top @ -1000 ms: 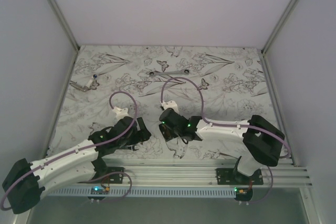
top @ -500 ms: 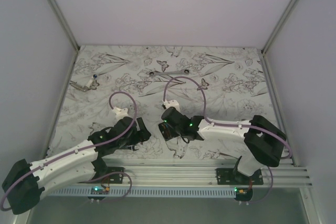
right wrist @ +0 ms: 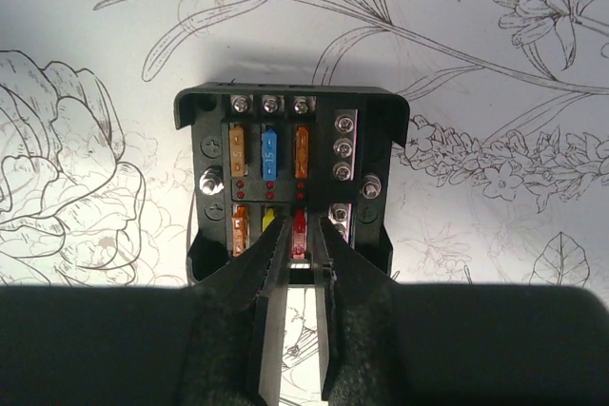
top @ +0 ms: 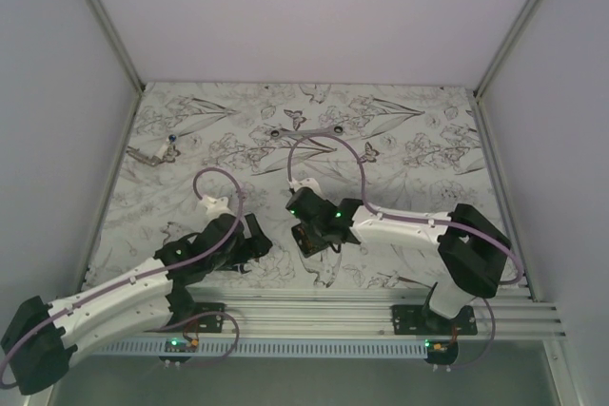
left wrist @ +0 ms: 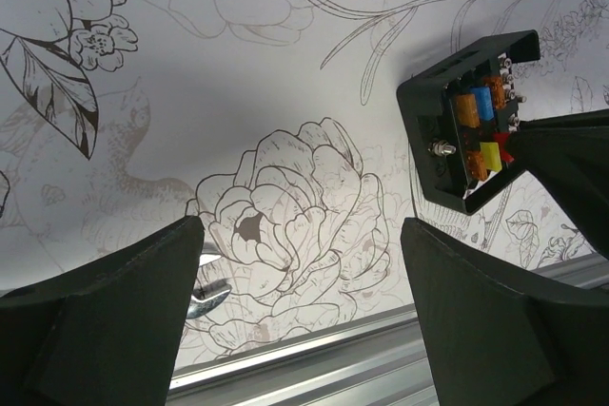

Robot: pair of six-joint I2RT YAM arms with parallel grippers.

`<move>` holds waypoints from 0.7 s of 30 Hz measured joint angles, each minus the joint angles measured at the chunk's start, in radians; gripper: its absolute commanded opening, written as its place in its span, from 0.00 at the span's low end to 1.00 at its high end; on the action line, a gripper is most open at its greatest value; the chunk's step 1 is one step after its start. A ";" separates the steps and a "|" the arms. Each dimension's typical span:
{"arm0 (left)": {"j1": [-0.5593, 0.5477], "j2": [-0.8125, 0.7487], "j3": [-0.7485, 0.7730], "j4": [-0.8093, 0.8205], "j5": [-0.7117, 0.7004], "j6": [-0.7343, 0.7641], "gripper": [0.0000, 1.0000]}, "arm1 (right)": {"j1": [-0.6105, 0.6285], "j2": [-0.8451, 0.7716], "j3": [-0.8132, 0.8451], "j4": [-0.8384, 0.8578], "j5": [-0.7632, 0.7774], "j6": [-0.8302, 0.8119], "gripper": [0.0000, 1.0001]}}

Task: Snap on the fuse box
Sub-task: Install the fuse at the fuse box base.

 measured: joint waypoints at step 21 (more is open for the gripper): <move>0.000 -0.031 -0.013 -0.026 -0.007 -0.004 0.89 | -0.021 -0.014 0.015 -0.066 -0.068 -0.020 0.18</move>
